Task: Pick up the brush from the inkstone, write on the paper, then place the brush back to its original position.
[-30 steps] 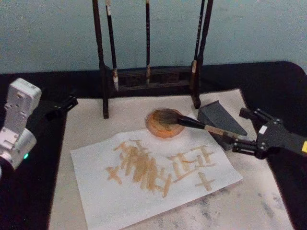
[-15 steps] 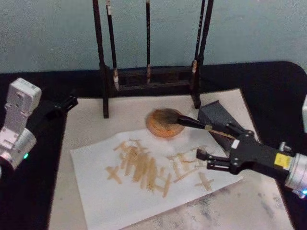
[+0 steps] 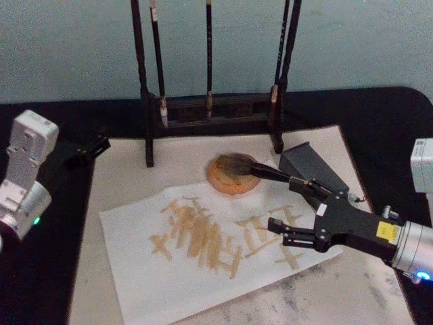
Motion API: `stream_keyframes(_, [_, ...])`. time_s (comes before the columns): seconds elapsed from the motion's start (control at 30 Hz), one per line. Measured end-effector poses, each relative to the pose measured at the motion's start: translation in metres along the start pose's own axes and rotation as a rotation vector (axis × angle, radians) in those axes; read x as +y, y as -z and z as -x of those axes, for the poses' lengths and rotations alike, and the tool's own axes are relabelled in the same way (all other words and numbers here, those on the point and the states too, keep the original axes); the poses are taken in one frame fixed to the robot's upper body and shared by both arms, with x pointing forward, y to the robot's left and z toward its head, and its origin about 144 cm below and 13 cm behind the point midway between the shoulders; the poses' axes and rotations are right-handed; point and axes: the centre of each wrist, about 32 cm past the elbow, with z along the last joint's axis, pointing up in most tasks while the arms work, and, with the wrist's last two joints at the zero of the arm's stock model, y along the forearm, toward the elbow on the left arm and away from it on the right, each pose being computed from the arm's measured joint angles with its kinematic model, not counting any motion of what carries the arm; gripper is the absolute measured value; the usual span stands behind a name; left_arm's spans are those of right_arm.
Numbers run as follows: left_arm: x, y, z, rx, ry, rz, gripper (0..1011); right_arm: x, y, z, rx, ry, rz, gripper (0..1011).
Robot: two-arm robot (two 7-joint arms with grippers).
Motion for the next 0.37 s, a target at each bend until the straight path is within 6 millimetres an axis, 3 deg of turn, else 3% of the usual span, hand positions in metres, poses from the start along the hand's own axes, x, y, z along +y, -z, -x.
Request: stream_keyframes(0.37, [0.0, 0.0, 0.0, 0.0, 0.0, 0.0, 1002, -0.0013, -0.0008, -0.0004, 0.0, 0.003, -0.002, 1008])
